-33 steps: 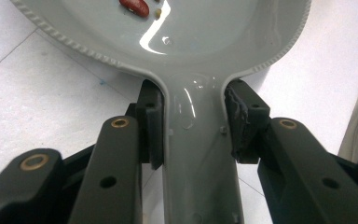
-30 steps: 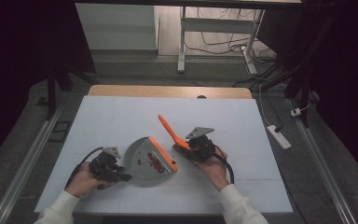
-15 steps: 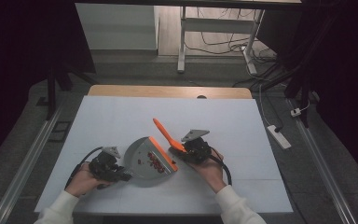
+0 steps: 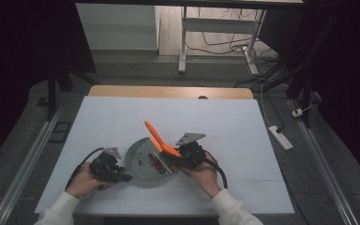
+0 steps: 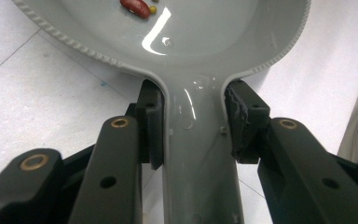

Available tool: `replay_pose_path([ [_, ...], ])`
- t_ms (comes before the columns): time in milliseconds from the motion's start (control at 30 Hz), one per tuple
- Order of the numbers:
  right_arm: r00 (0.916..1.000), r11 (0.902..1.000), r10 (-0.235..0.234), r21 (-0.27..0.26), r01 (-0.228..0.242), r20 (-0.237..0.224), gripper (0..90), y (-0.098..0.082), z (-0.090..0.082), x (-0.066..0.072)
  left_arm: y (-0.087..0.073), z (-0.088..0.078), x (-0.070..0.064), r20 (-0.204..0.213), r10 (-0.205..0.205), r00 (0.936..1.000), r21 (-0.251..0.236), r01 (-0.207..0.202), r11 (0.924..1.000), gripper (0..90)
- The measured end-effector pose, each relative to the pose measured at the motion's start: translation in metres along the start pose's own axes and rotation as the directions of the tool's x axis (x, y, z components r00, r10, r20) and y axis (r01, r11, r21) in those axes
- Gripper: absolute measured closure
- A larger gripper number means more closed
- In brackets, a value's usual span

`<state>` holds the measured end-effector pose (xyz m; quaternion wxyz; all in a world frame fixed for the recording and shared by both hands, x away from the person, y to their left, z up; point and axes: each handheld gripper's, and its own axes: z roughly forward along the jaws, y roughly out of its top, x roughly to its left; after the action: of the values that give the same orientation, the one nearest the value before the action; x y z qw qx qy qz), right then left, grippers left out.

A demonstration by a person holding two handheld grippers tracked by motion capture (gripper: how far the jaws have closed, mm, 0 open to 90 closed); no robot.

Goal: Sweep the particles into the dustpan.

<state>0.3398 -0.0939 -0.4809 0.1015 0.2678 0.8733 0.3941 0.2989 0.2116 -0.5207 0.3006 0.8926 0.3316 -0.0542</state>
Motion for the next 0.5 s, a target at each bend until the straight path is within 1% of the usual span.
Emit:
replay_pose_path([
  [33,0.9999,0.9999,-0.003,-0.012,0.003,-0.015,69.4,0.002,0.000,0.003,0.000,0.000,0.000,-0.001,0.000,1.0000,0.000,0.000,1.0000,62.3],
  [67,0.9997,0.9995,-0.024,-0.023,0.023,-0.009,69.4,0.005,0.000,0.007,0.000,0.000,0.000,-0.003,0.001,1.0000,0.000,-0.001,1.0000,62.3],
  [100,0.9995,0.9990,-0.032,-0.031,0.032,-0.008,69.4,0.007,0.000,0.009,0.000,0.000,0.000,-0.004,0.002,1.0000,0.000,-0.002,1.0000,62.3],
  [167,0.9994,0.9976,-0.035,-0.059,0.034,-0.006,69.4,0.011,-0.005,0.009,0.000,0.000,-0.001,-0.004,0.002,1.0000,0.000,-0.002,1.0000,62.3],
  [200,0.9995,0.9968,-0.032,-0.073,0.032,0.007,69.4,0.011,-0.009,0.007,0.000,0.000,-0.001,-0.004,0.002,1.0000,-0.001,-0.002,1.0000,62.3],
  [267,0.9989,0.9952,-0.020,-0.094,0.024,0.043,69.4,0.011,-0.016,0.001,0.000,0.000,0.000,-0.003,0.000,1.0000,-0.002,0.000,1.0000,62.3],
  [333,0.9977,0.9950,0.007,-0.100,0.000,0.067,69.4,0.008,-0.021,-0.011,0.000,0.001,0.000,-0.004,-0.001,1.0000,0.001,0.001,1.0000,62.3],
  [433,0.9942,0.9959,0.032,-0.088,-0.023,0.103,69.4,0.004,-0.023,-0.023,0.000,0.000,-0.001,-0.008,-0.001,1.0000,-0.004,0.001,1.0000,62.3],
  [500,0.9930,0.9963,0.051,-0.075,-0.043,0.107,69.3,0.000,-0.024,-0.031,0.000,0.000,-0.001,-0.005,-0.001,1.0000,-0.005,0.001,1.0000,62.3],
])
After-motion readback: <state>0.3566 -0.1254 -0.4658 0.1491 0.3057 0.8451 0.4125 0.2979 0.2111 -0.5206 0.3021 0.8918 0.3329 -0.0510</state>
